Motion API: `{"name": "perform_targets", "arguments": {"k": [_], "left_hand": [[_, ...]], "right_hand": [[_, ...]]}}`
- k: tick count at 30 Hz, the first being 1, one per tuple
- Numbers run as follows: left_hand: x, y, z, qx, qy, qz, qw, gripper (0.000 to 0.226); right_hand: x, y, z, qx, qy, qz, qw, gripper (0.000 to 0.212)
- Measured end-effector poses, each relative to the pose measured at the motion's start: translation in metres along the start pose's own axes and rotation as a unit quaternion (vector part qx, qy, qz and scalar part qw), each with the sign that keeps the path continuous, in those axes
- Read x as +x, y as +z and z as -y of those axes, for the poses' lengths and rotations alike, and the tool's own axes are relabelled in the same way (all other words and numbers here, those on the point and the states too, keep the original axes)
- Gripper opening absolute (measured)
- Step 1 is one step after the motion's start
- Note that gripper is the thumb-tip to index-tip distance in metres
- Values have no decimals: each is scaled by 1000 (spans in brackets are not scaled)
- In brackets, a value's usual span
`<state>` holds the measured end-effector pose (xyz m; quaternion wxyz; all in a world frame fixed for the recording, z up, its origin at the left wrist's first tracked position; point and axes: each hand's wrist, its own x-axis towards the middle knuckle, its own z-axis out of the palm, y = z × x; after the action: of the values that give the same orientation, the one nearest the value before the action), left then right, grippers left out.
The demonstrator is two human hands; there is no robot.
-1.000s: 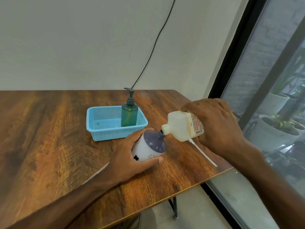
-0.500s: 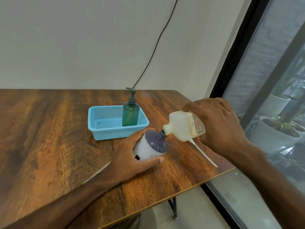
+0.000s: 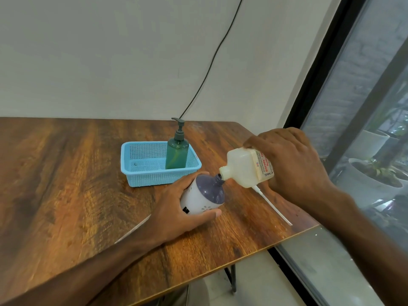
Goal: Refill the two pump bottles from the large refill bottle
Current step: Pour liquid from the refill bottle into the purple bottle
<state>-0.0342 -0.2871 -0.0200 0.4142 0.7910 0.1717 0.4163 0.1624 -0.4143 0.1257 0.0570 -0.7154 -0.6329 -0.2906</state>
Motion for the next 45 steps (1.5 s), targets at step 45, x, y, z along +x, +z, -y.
{"name": "perform_targets", "arguments": {"k": [45], "left_hand": [[2,0,2,-62,-42,-28,997,67]], "right_hand": [[47,-48,46,-225,-106,87,965,70]]}}
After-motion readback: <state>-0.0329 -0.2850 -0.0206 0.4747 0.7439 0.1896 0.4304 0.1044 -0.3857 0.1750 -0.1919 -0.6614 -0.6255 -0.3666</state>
